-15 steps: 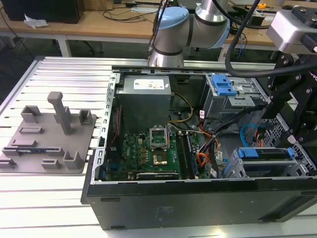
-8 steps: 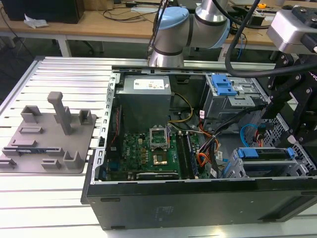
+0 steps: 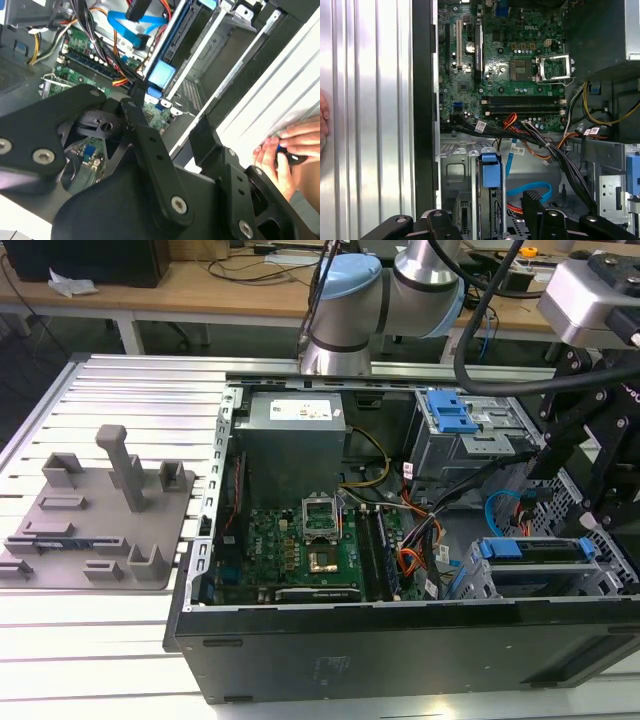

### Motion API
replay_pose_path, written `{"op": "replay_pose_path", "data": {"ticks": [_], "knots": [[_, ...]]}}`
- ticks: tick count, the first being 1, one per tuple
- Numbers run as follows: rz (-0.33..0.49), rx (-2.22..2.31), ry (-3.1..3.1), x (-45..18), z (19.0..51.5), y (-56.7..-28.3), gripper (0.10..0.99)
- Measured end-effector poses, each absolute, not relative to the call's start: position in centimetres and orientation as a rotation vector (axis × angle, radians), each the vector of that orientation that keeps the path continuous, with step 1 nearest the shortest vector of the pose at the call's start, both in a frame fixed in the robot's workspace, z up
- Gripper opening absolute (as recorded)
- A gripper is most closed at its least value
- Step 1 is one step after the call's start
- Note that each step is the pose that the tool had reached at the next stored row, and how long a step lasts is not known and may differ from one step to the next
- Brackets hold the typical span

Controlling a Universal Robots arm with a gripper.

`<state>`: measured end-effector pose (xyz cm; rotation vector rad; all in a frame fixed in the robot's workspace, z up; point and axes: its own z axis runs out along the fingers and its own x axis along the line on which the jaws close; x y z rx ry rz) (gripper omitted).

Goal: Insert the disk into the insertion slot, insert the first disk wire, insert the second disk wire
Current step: 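Insert the first disk wire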

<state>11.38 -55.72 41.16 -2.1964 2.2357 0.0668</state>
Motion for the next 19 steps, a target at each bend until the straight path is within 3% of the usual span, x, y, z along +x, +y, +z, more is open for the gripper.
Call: {"op": "replay_pose_path", "data": {"ticks": [3, 14, 19], "knots": [[-0.012, -2.185, 2.265, 11.2, 41.1, -55.4, 0.624], [-0.035, -2.062, 2.365, 11.2, 40.4, -55.2, 0.624], [-0.124, -2.098, 2.395, 11.2, 40.4, -53.6, 0.624]]}}
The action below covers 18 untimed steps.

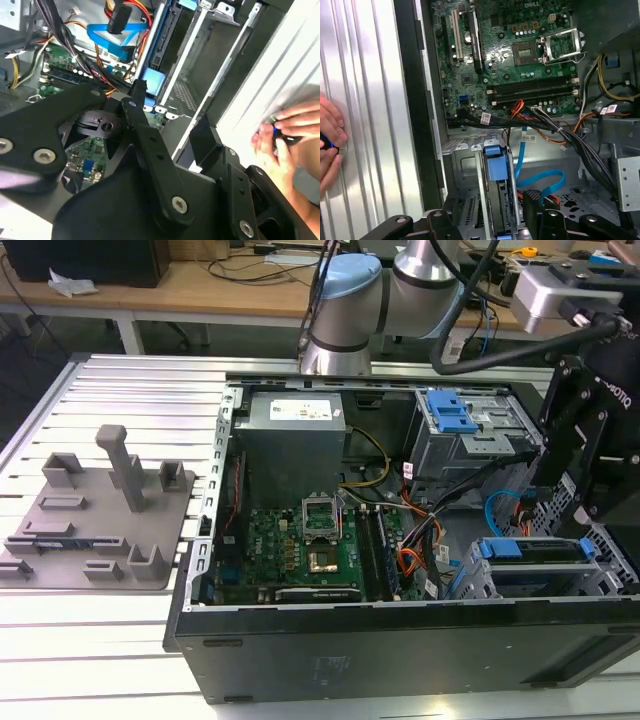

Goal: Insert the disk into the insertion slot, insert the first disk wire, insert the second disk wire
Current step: 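Insert the first disk wire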

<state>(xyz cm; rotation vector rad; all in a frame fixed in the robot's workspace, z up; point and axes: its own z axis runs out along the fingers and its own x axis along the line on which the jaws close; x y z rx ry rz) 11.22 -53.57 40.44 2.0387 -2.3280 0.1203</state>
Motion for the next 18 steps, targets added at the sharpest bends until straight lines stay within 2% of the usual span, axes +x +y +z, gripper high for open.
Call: {"op": "replay_pose_path", "data": {"ticks": [11, 18], "knots": [[0.391, 1.947, -2.174, 11.63, 40.39, -53.19, 0.624], [0.47, 1.927, -2.16, 11.69, 40.19, -52.66, 0.624]]}}
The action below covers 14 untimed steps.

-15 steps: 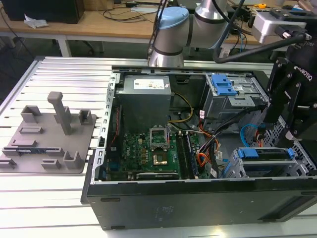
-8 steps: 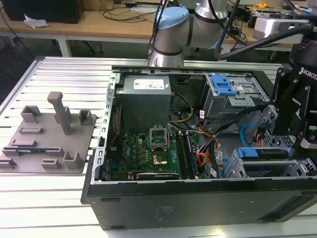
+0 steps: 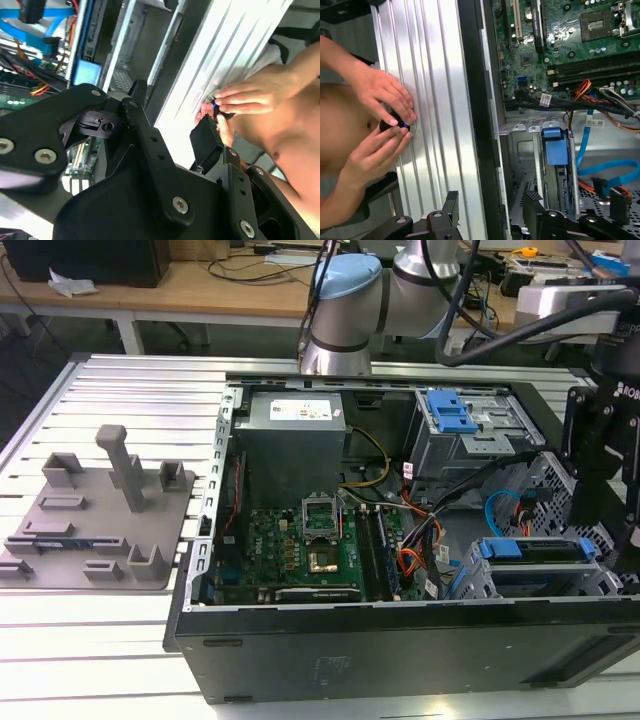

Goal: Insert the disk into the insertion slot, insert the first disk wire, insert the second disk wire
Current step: 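Insert the first disk wire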

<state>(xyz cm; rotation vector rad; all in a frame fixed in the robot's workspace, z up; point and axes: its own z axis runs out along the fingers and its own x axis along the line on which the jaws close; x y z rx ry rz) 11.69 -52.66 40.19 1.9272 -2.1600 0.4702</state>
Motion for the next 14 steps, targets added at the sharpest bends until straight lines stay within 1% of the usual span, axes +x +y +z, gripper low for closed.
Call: {"op": "replay_pose_path", "data": {"ticks": [4, 8, 14], "knots": [[0.475, 1.925, -2.157, 11.8, 40.2, -50.8, 0.624], [0.475, 1.925, -2.157, 12.0, 40.2, -48.2, 0.624], [0.476, 1.924, -2.155, 13.1, 39.8, -45.5, 0.624]]}}
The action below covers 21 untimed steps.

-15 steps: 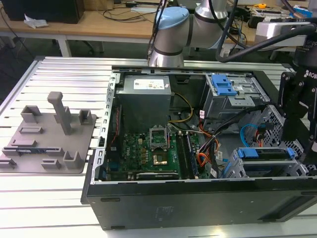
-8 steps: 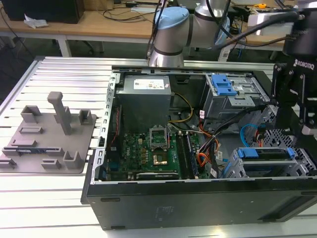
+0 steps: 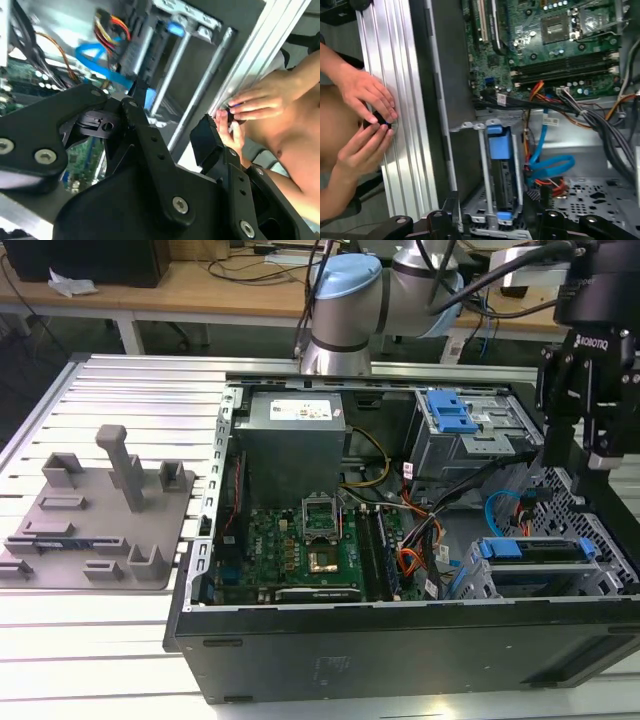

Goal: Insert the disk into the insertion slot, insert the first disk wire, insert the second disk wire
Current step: 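Insert the first disk wire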

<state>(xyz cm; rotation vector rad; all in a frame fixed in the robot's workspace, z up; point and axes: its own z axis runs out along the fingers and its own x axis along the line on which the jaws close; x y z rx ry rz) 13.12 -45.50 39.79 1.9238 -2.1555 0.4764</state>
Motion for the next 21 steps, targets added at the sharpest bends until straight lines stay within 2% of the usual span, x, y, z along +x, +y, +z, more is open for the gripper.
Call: {"op": "replay_pose_path", "data": {"ticks": [3, 15, 21], "knots": [[0.478, 1.923, -2.154, 14.7, 39.1, -44.7, 0.624], [0.47, 1.868, -2.195, 14.5, 36.5, -43.3, 0.624], [0.494, 1.9, -2.183, 14.5, 35.8, -42.5, 0.624]]}}
